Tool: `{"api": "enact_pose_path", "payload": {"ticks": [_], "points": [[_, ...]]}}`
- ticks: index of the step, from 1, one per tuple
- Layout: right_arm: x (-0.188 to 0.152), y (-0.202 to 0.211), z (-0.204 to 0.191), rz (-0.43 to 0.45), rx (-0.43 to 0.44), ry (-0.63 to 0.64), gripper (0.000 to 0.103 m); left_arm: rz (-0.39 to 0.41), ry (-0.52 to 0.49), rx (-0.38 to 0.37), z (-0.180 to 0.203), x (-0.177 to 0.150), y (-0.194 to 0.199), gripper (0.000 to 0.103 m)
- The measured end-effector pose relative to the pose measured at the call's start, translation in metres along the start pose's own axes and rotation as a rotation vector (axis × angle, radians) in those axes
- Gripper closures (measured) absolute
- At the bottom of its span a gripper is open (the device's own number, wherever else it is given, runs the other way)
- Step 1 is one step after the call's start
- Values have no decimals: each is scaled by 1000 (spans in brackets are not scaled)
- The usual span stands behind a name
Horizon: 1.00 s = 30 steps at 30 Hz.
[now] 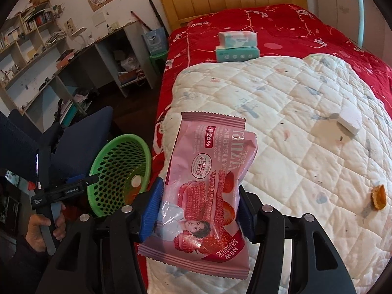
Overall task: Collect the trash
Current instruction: 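Open the left tool to drop the red bag into the green basket, then lower the pink packet over the basket and open the right tool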
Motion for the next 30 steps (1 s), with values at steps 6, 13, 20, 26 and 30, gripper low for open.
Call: {"api": "enact_pose_path", "payload": {"ticks": [6, 13, 20, 26, 30], "points": [[-1, -11, -25, -21, 37, 34, 48, 19, 15, 18, -8, -10, 15, 33], [-5, -27, -58, -54, 81, 84, 47, 49, 28, 54, -17, -21, 36, 32], [-11, -56, -100, -104, 136, 126, 47, 77, 56, 87, -34, -34, 55, 31], [-18, -84, -133, -148, 171, 150, 47, 83, 100, 97, -53, -45, 61, 31], [-22, -99, -151, -174, 177, 161, 47, 85, 121, 101, -62, -50, 62, 30]]}}
Point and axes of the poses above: each gripper's, at about its wrist camera, not at the fingertips, and y roughly against the way its jaws point, z to its right, x to its top, the point moved 3 cm from there along -y, roughly the way its jaws point, and after that the axes turned 11 degrees about -y, right-handed, at the moved point
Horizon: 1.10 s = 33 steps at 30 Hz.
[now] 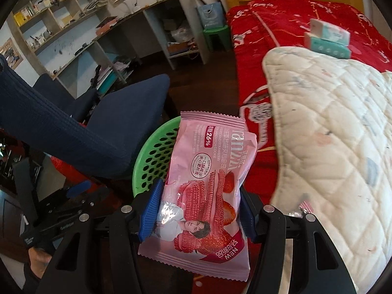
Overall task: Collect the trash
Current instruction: 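Lower the pink packet over the basket and open the right tool, then move both tools back over the orange peel and white foam block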
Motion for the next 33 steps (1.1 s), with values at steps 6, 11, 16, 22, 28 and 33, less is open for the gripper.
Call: {"api": "enact_pose_path", "payload": {"ticks": [6, 11, 16, 22, 28, 33], "points": [[3, -25, -18, -25, -3, 16, 41, 5, 23, 1, -9, -3, 1, 30], [6, -34, -22, -23, 16, -1, 29, 6, 28, -2, -9, -4, 2, 30], [5, -29, -23, -6, 26, -5, 24, 11, 23, -4, -5, -3, 4, 30], [2, -7, -10, 20, 24, -23, 22, 29, 1, -16, 11, 3, 10, 30], [-4, 27, 15, 76, -15, -50, 19, 43, -38, -39, 31, 9, 14, 29], [-12, 55, 53, 119, -73, -103, 19, 50, -73, -64, 54, 14, 17, 29]]}}
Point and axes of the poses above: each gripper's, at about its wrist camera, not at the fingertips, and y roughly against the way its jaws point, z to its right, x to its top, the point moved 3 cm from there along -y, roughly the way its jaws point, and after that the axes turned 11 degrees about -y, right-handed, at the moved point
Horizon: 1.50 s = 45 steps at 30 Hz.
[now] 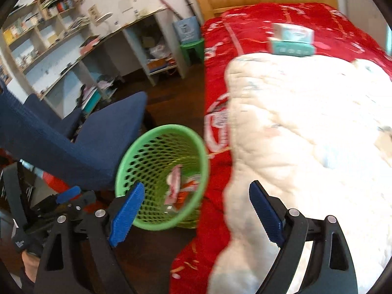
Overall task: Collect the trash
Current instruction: 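Move both tools back over the orange peel and white foam block, then close the right tool on the orange peel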
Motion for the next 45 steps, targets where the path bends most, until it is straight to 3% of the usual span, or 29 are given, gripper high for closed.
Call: {"api": "enact_pose_path", "payload": {"ticks": [16, 25, 35, 45], "points": [[-15, 101, 186, 134, -276, -233, 19, -18, -135, -107, 92, 22, -10, 29], [-23, 146, 271, 175, -438, -280, 21, -16, -225, -164, 152, 38, -12, 28], [-27, 160, 333, 160, -503, -312, 33, -17, -314, -231, 222, 54, -16, 28], [-22, 136, 346, 109, -506, -273, 44, -18, -391, -264, 280, 75, -27, 28]]}}
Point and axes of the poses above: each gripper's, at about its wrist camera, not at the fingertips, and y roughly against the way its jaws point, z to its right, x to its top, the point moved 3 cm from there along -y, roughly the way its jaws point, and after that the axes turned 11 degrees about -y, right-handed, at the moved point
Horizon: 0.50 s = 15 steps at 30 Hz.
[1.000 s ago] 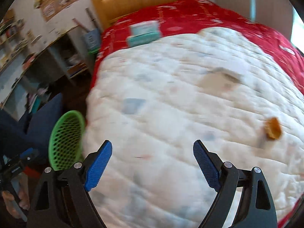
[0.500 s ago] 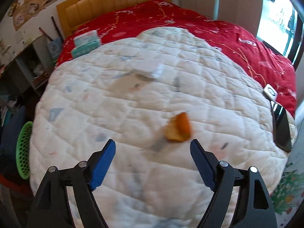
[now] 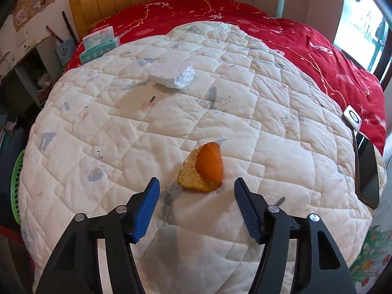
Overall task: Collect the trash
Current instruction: 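Close the right tool on the orange peel, then grasp the white foam block with the left tool while the right tool holds the peel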
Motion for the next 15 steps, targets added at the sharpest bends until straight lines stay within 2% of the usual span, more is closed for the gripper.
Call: {"api": "enact_pose_path", "payload": {"ticks": [6, 9, 11, 15], "points": [[2, -12, -5, 1, -39, 66, 52, 2, -42, -22, 25, 29, -19, 28], [2, -12, -2, 7, -44, 68, 60, 12, -71, -50, 44, 45, -30, 28], [2, -10, 1, 12, -34, 64, 65, 18, -96, -64, 58, 56, -38, 28], [2, -3, 8, 29, 2, 44, 67, 28, -147, -101, 89, 77, -56, 28]]}}
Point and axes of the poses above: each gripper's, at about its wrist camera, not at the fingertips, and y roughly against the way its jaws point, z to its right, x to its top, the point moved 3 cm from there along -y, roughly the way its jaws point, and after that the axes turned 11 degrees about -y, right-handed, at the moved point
